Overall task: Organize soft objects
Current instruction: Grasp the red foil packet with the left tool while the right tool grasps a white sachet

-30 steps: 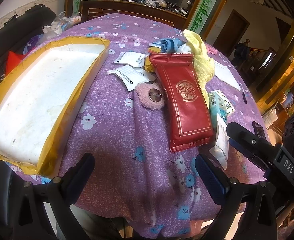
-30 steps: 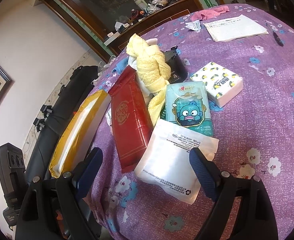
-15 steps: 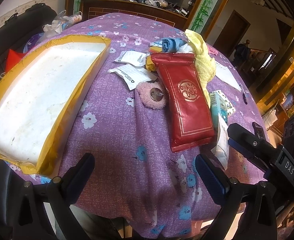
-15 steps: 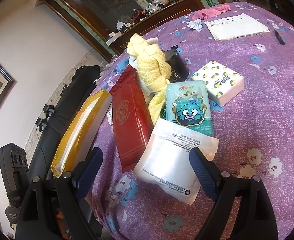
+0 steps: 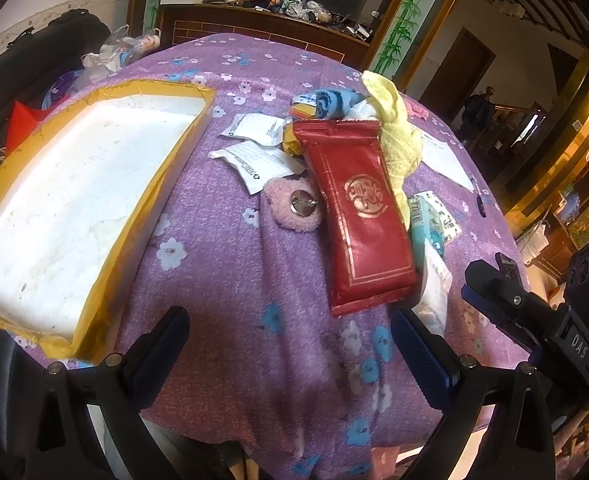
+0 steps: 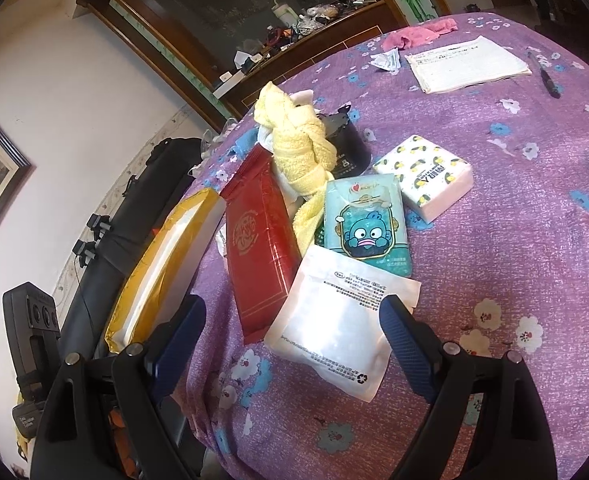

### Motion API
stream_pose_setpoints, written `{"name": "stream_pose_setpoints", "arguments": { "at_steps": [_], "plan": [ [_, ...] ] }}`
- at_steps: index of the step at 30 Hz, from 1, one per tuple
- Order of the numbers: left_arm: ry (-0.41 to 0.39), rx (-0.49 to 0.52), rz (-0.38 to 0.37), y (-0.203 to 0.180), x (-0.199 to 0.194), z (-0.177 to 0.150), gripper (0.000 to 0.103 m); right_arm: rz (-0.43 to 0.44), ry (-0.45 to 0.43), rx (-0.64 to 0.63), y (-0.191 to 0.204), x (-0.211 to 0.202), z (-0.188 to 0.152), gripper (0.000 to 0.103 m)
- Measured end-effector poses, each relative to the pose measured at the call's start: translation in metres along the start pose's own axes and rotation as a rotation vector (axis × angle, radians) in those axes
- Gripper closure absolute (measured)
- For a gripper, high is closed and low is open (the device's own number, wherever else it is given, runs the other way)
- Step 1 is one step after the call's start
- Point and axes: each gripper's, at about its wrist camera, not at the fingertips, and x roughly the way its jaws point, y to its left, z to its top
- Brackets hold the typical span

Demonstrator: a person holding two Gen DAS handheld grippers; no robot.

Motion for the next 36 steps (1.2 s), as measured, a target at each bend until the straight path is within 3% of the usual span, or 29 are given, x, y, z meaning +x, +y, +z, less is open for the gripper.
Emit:
{"name": "stream_pose_setpoints", "arguments": {
  "at_steps": [4, 8, 11, 15, 17, 19, 21, 22, 23, 26, 27, 28, 30, 36],
  "plan": [
    [0.000, 0.017, -0.023, -0.008, 0.010, 0.020, 0.001, -0.093, 0.015, 0.046, -0.008, 0.004, 0.006, 0.015],
    [0.023, -0.030, -0.061, -0.008, 0.031, 0.043, 0.001, -0.136, 0.071, 0.121, -0.020, 0.019, -0.001, 0.015],
    [0.011, -0.036, -0.063, -0.014, 0.050, 0.057, 0.001, -0.155, 0.073, 0.077, -0.012, 0.025, -0.006, 0.015],
    [0.099, -0.011, -0.115, -0.028, 0.084, 0.065, 0.001, -0.178, 0.057, 0.043, -0.005, 0.031, -0.011, 0.015],
    [0.112, 0.005, -0.098, -0.034, 0.094, 0.066, 0.003, -0.200, 0.048, 0.018, -0.001, 0.033, -0.013, 0.015],
    [0.103, 0.000, -0.077, -0.035, 0.097, 0.065, 0.011, -0.237, 0.039, -0.006, 0.002, 0.035, -0.015, 0.020],
    [0.102, -0.020, -0.080, -0.033, 0.095, 0.063, 0.025, -0.271, 0.034, -0.026, 0.003, 0.035, -0.015, 0.034],
    [0.107, -0.034, -0.104, -0.030, 0.092, 0.061, 0.044, -0.270, 0.033, -0.022, 0.002, 0.034, -0.015, 0.037],
    [0.116, -0.042, -0.120, -0.028, 0.091, 0.060, 0.047, -0.265, 0.032, -0.015, 0.001, 0.034, -0.016, 0.041],
    [0.115, -0.046, -0.107, -0.025, 0.087, 0.055, 0.054, -0.256, 0.026, -0.001, -0.001, 0.029, -0.016, 0.048],
    [0.114, -0.042, -0.103, -0.024, 0.084, 0.053, 0.055, -0.252, 0.021, 0.011, -0.002, 0.026, -0.018, 0.062],
    [0.110, -0.039, -0.096, -0.022, 0.080, 0.051, 0.056, -0.255, 0.022, 0.018, -0.003, 0.024, -0.018, 0.083],
    [0.102, -0.032, -0.087, -0.020, 0.072, 0.047, 0.057, -0.224, 0.024, 0.045, -0.005, 0.020, -0.019, 0.085],
    [0.100, -0.049, -0.125, -0.003, 0.052, 0.028, 0.061, -0.241, -0.012, -0.007, 0.006, 0.008, -0.026, 0.092]
  ]
}}
